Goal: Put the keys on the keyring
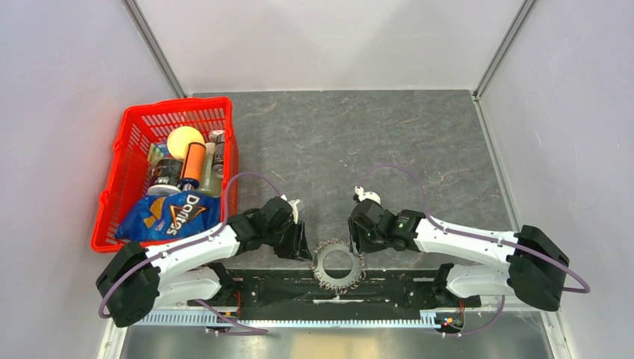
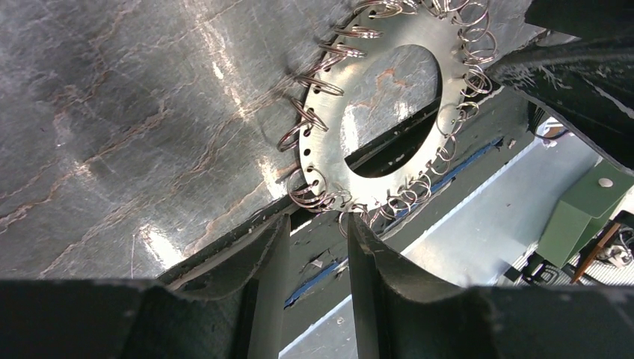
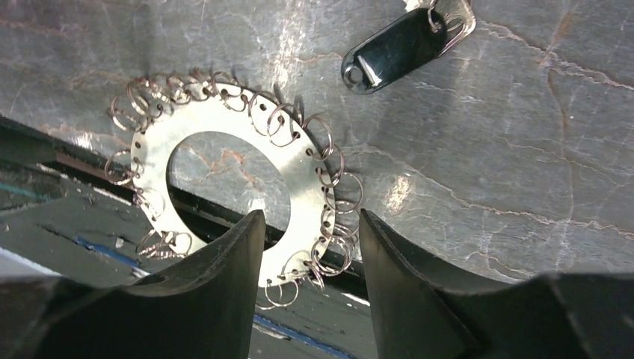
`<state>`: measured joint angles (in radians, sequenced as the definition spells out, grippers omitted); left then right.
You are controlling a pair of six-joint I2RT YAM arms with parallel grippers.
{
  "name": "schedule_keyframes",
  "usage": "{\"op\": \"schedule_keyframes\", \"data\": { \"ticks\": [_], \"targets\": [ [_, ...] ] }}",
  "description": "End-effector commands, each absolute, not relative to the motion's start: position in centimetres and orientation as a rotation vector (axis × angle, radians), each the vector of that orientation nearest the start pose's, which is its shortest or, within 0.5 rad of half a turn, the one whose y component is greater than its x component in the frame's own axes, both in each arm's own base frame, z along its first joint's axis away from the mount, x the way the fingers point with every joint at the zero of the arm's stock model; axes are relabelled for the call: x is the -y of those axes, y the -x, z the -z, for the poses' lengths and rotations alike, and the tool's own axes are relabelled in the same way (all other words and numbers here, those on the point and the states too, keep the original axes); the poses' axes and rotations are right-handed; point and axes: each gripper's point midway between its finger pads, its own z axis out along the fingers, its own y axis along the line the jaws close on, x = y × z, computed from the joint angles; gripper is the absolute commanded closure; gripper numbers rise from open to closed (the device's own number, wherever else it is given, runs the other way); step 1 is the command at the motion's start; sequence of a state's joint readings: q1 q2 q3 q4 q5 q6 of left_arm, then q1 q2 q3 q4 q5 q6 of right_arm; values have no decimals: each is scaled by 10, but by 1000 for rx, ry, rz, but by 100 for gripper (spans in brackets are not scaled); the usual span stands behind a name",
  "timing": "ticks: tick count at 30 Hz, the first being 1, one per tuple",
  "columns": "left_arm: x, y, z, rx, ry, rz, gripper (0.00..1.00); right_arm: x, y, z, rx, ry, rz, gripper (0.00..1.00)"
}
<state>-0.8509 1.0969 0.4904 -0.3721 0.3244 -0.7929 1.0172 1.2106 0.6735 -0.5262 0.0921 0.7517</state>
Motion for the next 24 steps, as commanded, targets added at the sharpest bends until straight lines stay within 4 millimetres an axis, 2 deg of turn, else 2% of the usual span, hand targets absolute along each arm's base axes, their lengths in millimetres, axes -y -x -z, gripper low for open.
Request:
{"op": "schedule_keyframes", "data": {
  "ticks": [1,16,24],
  "targets": [
    [244,-95,-58,-2777,-208,1011,59,-234,-144,-52,-2640,163,-453,45],
    [246,-95,-58,-2772,-221,1027,59,-227,-149,-44,-2600,-47,-472,62],
    [247,-95,-58,-2774,-222,1024,59,-229,-147,-38,-2612,-77,-488,64]
  ]
}}
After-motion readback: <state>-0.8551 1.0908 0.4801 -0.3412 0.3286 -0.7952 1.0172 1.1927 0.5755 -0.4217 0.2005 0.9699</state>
